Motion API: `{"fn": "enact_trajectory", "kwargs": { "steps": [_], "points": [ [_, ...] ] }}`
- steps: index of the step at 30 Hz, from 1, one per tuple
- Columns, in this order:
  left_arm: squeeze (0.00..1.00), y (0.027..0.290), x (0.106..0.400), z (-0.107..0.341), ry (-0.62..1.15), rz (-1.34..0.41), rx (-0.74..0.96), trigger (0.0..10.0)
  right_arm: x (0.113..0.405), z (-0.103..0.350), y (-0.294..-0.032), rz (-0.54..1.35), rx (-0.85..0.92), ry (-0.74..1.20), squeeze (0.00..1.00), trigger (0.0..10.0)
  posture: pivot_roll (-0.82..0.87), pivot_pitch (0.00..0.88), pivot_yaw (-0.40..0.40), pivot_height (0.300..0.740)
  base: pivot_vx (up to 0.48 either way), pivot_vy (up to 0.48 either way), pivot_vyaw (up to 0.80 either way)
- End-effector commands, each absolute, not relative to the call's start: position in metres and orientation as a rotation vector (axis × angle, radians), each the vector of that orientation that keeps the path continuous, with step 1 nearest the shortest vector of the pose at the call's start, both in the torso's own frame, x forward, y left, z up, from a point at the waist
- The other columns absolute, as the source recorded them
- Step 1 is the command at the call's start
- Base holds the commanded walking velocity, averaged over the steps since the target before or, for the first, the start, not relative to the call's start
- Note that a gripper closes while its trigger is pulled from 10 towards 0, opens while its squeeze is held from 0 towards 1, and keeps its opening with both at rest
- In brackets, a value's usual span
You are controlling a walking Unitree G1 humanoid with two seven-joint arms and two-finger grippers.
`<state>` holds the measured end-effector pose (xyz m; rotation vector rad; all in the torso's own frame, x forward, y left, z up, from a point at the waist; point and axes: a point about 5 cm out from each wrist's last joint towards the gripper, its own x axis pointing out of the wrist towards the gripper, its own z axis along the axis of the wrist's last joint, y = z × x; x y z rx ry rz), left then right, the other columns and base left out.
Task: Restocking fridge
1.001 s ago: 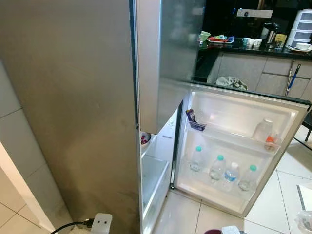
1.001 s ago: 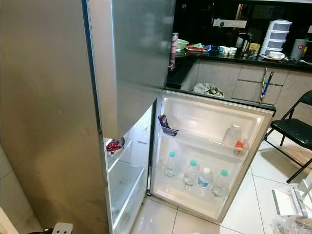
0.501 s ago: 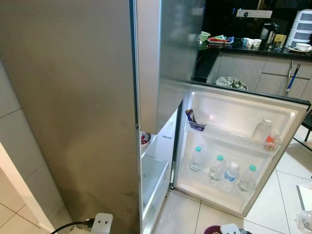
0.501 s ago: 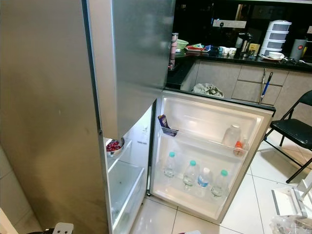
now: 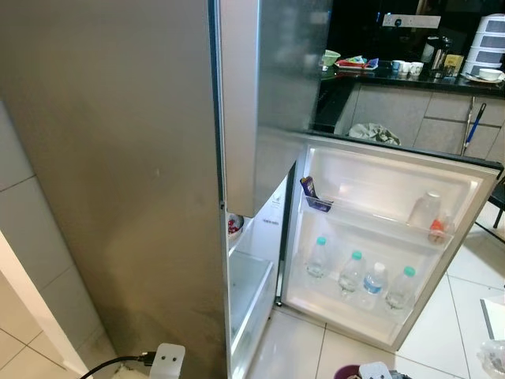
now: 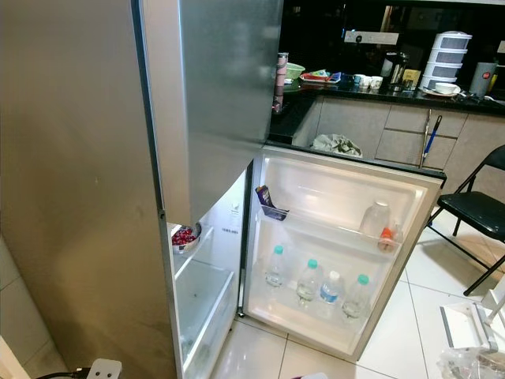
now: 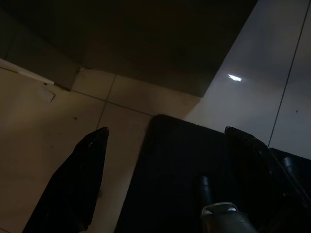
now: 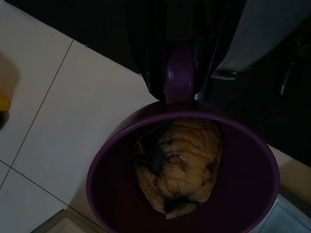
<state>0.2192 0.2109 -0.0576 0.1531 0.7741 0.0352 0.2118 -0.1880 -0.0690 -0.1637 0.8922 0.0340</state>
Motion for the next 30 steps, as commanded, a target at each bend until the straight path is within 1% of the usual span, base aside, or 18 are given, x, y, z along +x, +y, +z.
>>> {"fn": "enact_trajectory", "kwargs": {
  "steps": [1, 9, 10, 11, 12, 13, 29, 30],
  "points": [
    [1.00, 0.2096, 0.2199, -0.0574, 0.772, 0.029, 0.156, 10.0, 0.2123, -0.0678, -0.1928, 0.016, -0.172, 0.878, 0.00, 10.0, -0.01, 0.031, -0.031, 0.734, 0.000, 0.000, 0.00],
    [1.00, 0.2091, 0.2190, -0.0581, 0.776, 0.022, 0.115, 10.0, 0.2106, -0.0688, -0.1935, 0.008, -0.170, 0.885, 0.00, 10.0, -0.01, 0.033, -0.028, 0.734, 0.000, 0.000, 0.00],
    [1.00, 0.2083, 0.2190, -0.0581, 0.773, 0.014, 0.100, 4.5, 0.2102, -0.0690, -0.1935, 0.008, -0.170, 0.886, 0.00, 10.0, -0.01, 0.034, -0.028, 0.734, 0.000, 0.000, 0.00],
    [1.00, 0.2083, 0.2190, -0.0581, 0.773, 0.014, 0.100, 4.5, 0.2102, -0.0690, -0.1935, 0.008, -0.170, 0.886, 0.00, 10.0, -0.01, 0.034, -0.028, 0.734, 0.000, 0.000, 0.00],
    [1.00, 0.2071, 0.2191, -0.0579, 0.766, 0.007, 0.074, 3.1, 0.2099, -0.0692, -0.1935, 0.007, -0.169, 0.887, 0.00, 10.0, -0.01, 0.033, -0.028, 0.734, 0.000, 0.000, 0.00],
    [1.00, 0.2066, 0.2196, -0.0576, 0.760, 0.007, 0.066, 0.0, 0.2097, -0.0693, -0.1935, 0.007, -0.169, 0.888, 0.00, 10.0, -0.01, 0.033, -0.028, 0.734, 0.000, 0.000, 0.00],
    [1.00, 0.2052, 0.2209, -0.0567, 0.749, 0.005, 0.008, 0.0, 0.2084, -0.0701, -0.1939, 0.002, -0.173, 0.895, 0.00, 10.0, -0.01, 0.035, -0.027, 0.734, 0.000, 0.000, 0.00],
    [0.78, 0.2055, 0.2210, -0.0566, 0.748, 0.007, 0.002, 0.0, 0.2083, -0.0701, -0.1940, 0.001, -0.173, 0.896, 0.00, 10.0, -0.02, 0.037, -0.026, 0.734, 0.000, 0.000, 0.00]
  ]
}}
